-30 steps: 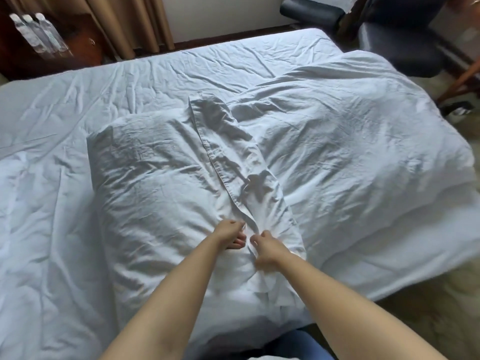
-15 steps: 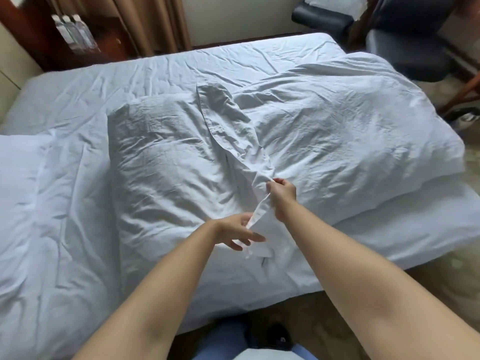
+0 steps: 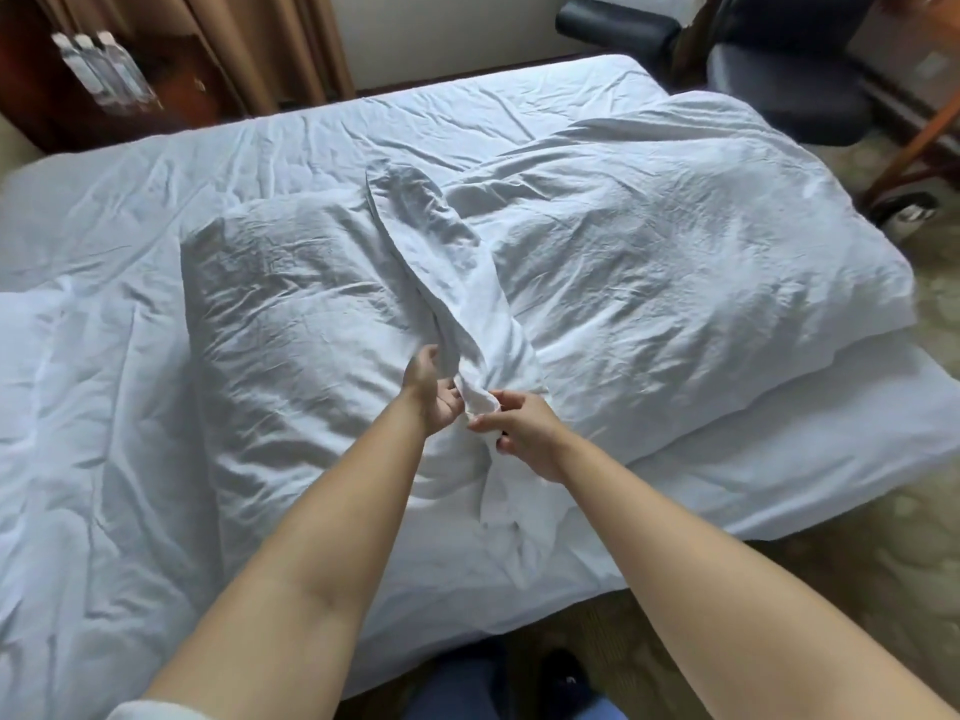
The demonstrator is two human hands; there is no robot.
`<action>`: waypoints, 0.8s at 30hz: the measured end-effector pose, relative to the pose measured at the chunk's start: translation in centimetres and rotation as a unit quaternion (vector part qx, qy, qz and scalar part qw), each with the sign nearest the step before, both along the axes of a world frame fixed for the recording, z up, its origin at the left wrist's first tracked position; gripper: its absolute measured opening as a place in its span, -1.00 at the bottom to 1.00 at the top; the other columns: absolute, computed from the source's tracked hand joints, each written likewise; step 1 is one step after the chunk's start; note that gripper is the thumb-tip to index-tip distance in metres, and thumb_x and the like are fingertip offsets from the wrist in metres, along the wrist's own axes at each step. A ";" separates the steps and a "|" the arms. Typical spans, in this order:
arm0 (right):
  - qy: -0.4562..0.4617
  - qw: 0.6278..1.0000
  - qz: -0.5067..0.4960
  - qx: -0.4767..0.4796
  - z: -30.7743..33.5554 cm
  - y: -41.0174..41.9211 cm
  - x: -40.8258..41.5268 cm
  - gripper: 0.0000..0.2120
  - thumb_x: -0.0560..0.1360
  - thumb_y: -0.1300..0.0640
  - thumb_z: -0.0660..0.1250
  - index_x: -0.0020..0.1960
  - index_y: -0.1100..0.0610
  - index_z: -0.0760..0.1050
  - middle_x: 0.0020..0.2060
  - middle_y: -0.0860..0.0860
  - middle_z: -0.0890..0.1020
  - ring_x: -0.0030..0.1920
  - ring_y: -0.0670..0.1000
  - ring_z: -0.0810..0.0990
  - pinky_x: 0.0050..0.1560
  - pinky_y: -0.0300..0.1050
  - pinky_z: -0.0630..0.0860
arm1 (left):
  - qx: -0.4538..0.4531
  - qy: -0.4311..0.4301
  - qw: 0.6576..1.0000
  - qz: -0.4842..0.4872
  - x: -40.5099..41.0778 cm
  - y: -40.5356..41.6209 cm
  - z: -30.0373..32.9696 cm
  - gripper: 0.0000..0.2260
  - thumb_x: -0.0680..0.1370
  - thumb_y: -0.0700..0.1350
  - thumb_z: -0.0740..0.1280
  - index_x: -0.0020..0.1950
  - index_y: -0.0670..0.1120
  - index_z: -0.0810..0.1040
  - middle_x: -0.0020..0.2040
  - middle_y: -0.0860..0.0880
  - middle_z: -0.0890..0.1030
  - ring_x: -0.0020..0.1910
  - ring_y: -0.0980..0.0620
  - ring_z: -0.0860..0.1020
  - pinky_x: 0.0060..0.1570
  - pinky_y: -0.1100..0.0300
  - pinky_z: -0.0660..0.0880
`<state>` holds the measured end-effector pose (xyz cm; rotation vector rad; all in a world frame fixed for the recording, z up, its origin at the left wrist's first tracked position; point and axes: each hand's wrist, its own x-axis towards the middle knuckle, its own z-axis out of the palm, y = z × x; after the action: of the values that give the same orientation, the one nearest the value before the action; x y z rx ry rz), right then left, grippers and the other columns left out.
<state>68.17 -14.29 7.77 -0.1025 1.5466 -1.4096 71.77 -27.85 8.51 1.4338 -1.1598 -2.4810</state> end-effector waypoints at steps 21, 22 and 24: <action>0.282 0.871 0.238 0.324 -6.8 -7.8 -2.2 -0.55 0.37 0.07 0.38 0.24 0.03 0.41 0.15 0.04 0.46 0.17 0.09 0.50 0.16 -0.03 0.47 | -0.130 -0.145 0.957 -0.215 -3.1 -9.0 -7.7 -0.77 0.42 -0.49 0.22 -0.16 -0.19 0.51 -0.32 -0.19 0.52 -0.37 -0.05 0.51 -0.24 0.06 0.52; 0.277 0.877 0.228 0.321 -6.7 -8.3 -2.9 -0.66 0.36 0.07 0.38 0.13 0.03 0.45 0.08 0.02 0.52 0.10 0.08 0.54 0.10 -0.03 0.50 | -0.131 -0.154 0.955 -0.217 -3.6 -9.6 -7.4 -0.78 0.44 -0.46 0.25 -0.21 -0.16 0.50 -0.38 -0.15 0.53 -0.44 -0.02 0.52 -0.29 0.12 0.53; 0.291 0.881 0.193 0.319 -6.0 -9.7 -4.4 -0.84 0.41 0.09 0.31 -0.01 0.02 0.50 0.01 0.00 0.59 0.05 0.07 0.58 0.02 -0.06 0.51 | -0.142 -0.162 0.953 -0.211 -4.8 -10.9 -6.9 -0.78 0.46 -0.40 0.30 -0.28 -0.11 0.48 -0.50 -0.06 0.52 -0.57 0.07 0.48 -0.43 0.24 0.47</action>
<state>63.72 -23.95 1.73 -0.4371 2.2644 -0.5137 67.00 -38.76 1.56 1.6929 -1.9823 -2.2182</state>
